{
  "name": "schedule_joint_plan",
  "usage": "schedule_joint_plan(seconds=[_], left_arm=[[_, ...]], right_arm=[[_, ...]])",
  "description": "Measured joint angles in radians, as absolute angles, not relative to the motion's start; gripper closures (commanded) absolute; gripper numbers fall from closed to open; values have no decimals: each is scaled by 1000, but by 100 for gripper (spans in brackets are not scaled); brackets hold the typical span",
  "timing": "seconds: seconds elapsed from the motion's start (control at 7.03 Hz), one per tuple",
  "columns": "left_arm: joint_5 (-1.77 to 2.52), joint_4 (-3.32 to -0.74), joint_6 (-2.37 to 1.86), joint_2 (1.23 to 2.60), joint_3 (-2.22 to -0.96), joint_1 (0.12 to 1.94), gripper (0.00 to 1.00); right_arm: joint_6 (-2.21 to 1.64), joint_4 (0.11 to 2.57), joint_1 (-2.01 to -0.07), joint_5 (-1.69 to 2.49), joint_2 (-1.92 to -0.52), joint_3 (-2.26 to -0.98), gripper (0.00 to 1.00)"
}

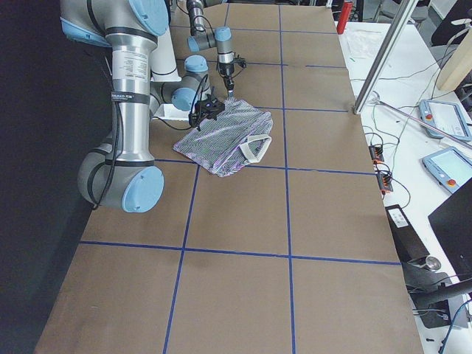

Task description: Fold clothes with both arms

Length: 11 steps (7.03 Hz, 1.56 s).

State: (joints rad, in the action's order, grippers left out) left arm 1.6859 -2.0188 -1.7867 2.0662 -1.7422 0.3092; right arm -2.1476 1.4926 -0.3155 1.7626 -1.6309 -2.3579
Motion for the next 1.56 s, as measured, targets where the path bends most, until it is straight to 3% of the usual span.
schedule_joint_plan(seconds=[0.43, 0.71, 1.0, 1.28, 1.42, 1.56], left_arm=[[1687, -2014, -1605, 2061, -1724, 425, 100], [1688, -2032, -1476, 2065, -1643, 535, 100], [1691, -2152, -1337, 2120, -1448, 679, 100], [1695, -2308, -1264, 2265, -1149, 772, 100], [1695, -2364, -1240, 2317, -1039, 796, 89], [1695, -2399, -1213, 2343, -976, 812, 68]], right_arm=[[-2146, 1493, -319, 1763, -1631, -2358, 0], [-2146, 1493, -330, 1765, -1631, -2360, 0], [-2146, 1493, -350, 1768, -1630, -2358, 0], [-2146, 1493, -372, 1768, -1619, -2352, 0], [-2146, 1493, -388, 1765, -1582, -2328, 0], [-2145, 1493, -411, 1762, -1527, -2285, 0]])
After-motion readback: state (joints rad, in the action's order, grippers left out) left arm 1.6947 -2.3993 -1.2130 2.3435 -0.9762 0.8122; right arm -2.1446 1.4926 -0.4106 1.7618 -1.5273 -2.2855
